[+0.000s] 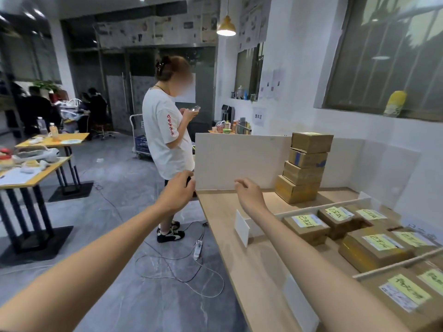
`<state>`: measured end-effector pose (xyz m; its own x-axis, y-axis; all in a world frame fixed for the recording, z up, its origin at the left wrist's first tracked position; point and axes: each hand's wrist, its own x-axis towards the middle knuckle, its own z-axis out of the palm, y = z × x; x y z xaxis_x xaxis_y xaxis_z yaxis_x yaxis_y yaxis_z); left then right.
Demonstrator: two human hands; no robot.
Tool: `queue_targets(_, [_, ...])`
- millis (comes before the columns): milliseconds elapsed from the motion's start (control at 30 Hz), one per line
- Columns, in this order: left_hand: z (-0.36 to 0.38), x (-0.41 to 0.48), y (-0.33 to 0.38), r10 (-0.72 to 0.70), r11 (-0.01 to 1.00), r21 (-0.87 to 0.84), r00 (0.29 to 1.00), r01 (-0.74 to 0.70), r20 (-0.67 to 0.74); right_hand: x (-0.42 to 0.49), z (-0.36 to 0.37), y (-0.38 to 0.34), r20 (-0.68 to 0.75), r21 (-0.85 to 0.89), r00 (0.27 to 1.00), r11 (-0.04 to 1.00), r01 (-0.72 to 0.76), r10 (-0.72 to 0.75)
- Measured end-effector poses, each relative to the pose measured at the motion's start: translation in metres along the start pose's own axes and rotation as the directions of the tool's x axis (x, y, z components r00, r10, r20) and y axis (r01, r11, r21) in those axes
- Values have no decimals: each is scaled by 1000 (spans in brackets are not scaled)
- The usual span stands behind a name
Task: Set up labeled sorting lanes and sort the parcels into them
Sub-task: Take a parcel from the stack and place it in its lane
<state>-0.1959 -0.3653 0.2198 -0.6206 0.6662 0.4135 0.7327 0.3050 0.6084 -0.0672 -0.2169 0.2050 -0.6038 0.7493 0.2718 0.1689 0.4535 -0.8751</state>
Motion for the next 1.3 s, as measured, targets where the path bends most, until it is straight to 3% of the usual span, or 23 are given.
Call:
queue_targets(267, [28,98,-29,20,1000,-23,1000,-20,-2,103,15,24,-52,-10,998,999,-43,43])
queue_targets(767, [94,234,-102,29,1000,-16,990,-27,135,223,64,59,-95,-12,987,991,-134,132])
queue_targets(1067, [112,365,-140,169,985,-67,963,-158,210,322,92,65,-278,-22,940,977,-211,196])
queue_targets(1300, [144,441,-158,277,960,-132,916,-248,290,375,98,81,-424,3,860,950,-311,283])
